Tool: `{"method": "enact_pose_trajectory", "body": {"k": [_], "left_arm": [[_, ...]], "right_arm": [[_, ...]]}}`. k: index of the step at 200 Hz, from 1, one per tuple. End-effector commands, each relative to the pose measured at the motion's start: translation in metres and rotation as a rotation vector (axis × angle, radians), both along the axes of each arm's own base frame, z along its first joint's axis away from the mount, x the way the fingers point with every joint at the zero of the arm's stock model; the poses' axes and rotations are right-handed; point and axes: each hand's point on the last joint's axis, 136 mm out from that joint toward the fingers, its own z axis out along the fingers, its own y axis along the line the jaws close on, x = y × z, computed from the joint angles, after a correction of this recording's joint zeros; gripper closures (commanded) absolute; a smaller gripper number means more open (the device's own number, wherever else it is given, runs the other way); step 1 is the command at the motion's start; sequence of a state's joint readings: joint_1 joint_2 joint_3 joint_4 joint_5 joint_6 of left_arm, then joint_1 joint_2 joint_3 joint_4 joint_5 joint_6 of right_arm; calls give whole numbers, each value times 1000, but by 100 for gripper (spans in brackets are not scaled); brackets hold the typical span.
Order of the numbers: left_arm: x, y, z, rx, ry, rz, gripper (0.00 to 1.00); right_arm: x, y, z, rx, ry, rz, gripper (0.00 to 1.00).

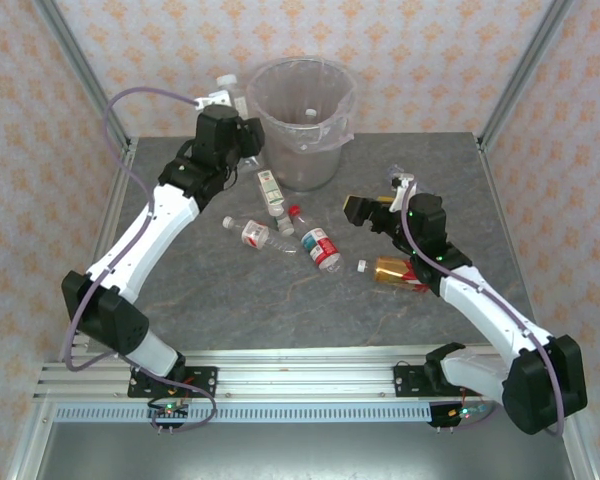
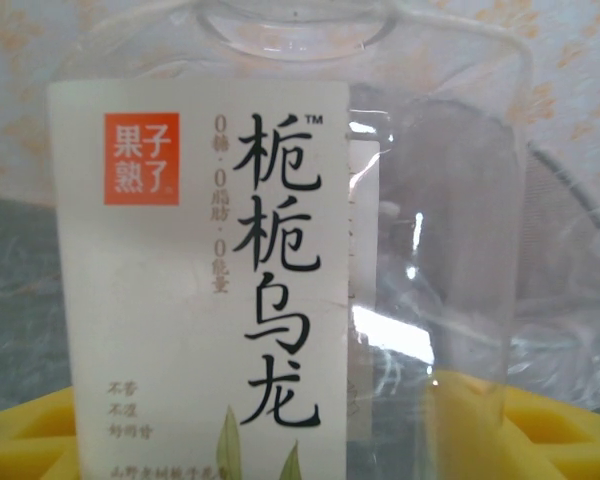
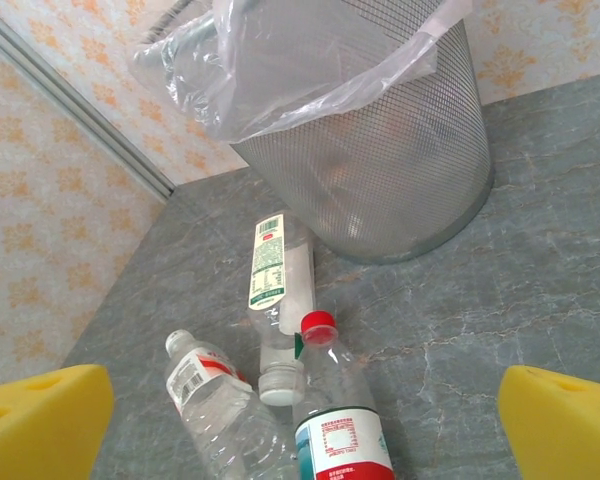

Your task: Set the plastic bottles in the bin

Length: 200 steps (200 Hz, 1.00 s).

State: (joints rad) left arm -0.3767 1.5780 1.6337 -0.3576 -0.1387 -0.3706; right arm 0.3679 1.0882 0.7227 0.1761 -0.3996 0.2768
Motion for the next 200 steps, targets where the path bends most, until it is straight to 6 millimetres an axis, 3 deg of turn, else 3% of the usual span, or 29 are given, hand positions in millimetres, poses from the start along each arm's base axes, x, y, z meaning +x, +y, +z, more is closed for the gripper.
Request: {"method": "enact_pose_trajectory", "body": {"k": [1,80,87,125,148,168,200], "left_arm": [[17,-12,33,26,-80,-69,100],[79,-42,67,-83,-182,-107,100],[93,-46,54,-85,-157,-107,100],[133,-60,54,-123,-156,-121,100],[154,-59,41,-136,-172,-88,100],[168,-56,24,-140,-171,-50,100],[178,-68,5,-161,-152,-105,100]], "right_arm": [[-11,5,7,8,-5,43,1],[-18,-8,10,-31,-13,-2,1],[-18,-10,11,-33,-17,-12,1],[-19,-15,12,-38,-18,-37,1],[-21,-18,9,-33,-7,-49,1],[-23,-20,8,-26,-4,-61,1],[-26,-23,4,-30,13,-70,1]]}}
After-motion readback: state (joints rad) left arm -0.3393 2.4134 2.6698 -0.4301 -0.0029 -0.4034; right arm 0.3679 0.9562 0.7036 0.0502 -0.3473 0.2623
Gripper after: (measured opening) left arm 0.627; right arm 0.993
